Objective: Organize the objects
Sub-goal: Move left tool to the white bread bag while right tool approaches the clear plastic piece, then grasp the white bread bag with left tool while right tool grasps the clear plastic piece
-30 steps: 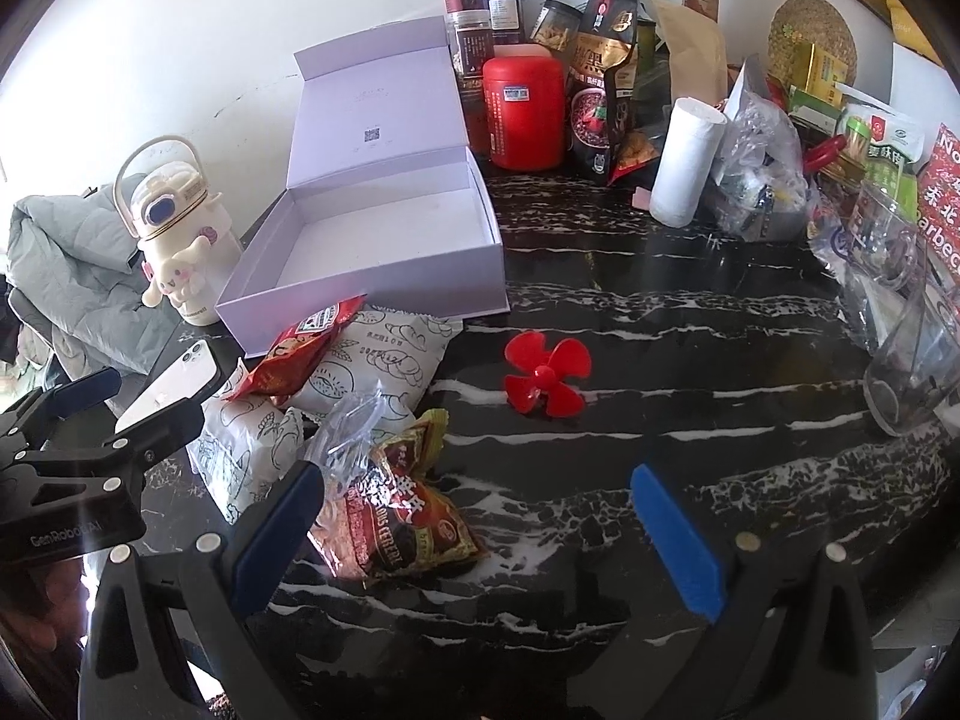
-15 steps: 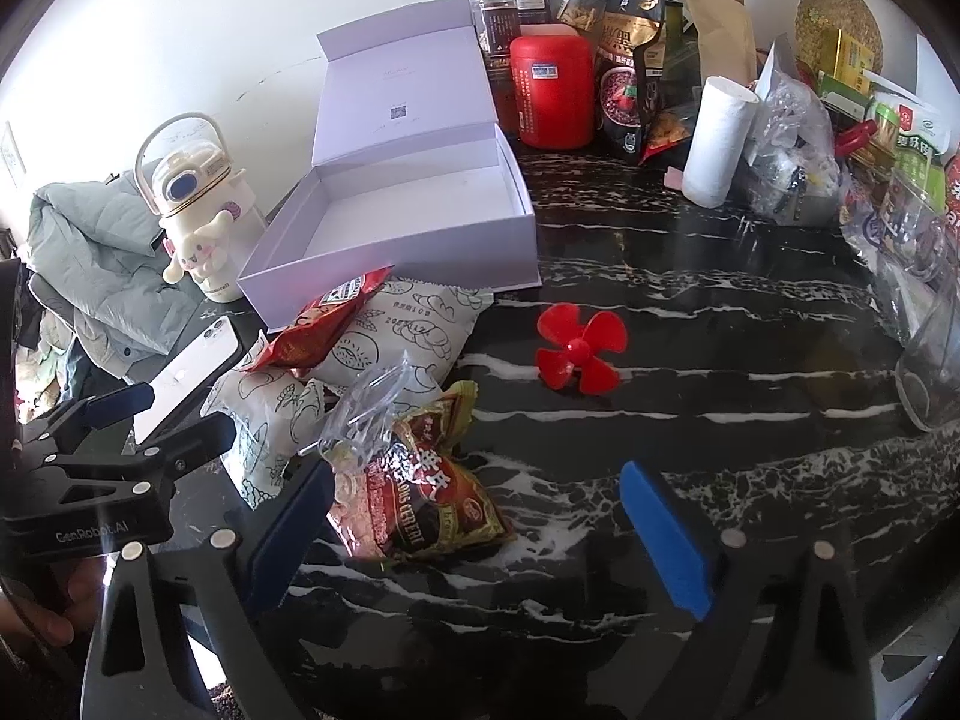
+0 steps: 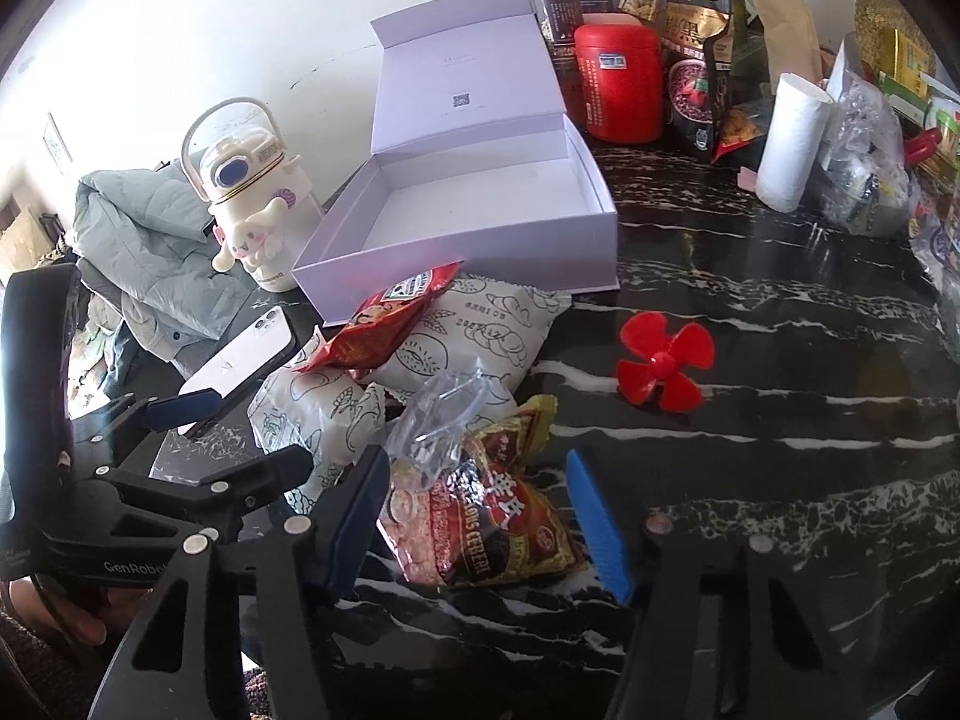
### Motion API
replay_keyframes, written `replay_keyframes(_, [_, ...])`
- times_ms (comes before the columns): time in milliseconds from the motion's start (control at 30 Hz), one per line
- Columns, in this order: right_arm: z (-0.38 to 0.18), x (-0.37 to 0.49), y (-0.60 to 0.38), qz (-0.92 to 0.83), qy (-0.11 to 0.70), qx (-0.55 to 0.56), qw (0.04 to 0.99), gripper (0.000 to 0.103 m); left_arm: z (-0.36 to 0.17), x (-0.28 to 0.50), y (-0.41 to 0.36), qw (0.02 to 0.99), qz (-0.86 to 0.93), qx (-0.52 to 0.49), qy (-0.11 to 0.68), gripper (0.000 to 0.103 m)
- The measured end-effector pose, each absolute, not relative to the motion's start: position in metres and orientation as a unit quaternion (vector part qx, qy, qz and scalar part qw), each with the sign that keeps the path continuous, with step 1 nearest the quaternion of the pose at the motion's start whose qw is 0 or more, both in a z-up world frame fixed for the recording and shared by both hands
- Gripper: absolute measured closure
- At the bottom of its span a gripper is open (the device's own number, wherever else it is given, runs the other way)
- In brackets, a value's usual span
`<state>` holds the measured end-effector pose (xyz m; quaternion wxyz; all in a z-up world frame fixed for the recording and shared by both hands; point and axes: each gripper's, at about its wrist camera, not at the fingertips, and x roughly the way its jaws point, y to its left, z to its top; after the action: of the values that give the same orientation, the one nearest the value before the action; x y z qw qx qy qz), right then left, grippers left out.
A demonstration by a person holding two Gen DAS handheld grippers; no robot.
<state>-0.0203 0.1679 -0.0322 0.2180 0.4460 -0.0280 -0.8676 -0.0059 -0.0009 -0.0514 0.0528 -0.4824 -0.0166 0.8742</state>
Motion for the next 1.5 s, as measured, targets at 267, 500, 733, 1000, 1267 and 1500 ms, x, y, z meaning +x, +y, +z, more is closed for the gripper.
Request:
replay_keyframes(267, [-0.034, -0.032, 0.155, -0.859, -0.025, 0.447, 0.247, 0.048, -0.056, -0.014, -0.003, 0.060, 0.868, -0.492, -0.018, 0.000])
replay_keyframes(500, [-0.036, -0.040, 0.151, -0.847, -0.029, 0.452, 0.277, 0.048, -0.061, -0.021, -0.006, 0.077, 0.860, -0.504, -0.022, 0.000])
replay_keyframes(733, [-0.039, -0.044, 0.147, -0.843, -0.018, 0.456, 0.284, 0.046, -0.059, -0.023, -0.007, 0.071, 0.861, -0.504, 0.000, 0.000])
replay_keyframes(1000, [-0.035, -0.043, 0.148, -0.848, -0.007, 0.445, 0.288, 0.078, -0.061, -0.023, 0.003, 0.101, 0.858, -0.504, 0.011, 0.000])
replay_keyframes(1267, [-0.029, -0.035, 0.159, -0.859, -0.012, 0.428, 0.281, 0.080, -0.073, -0.038, -0.003, 0.100, 0.852, -0.512, -0.026, 0.000])
replay_keyframes(1500, [-0.029, -0.030, 0.158, -0.856, -0.009, 0.428, 0.290, 0.081, -0.085, -0.042, 0.001, 0.099, 0.849, -0.519, -0.024, 0.000])
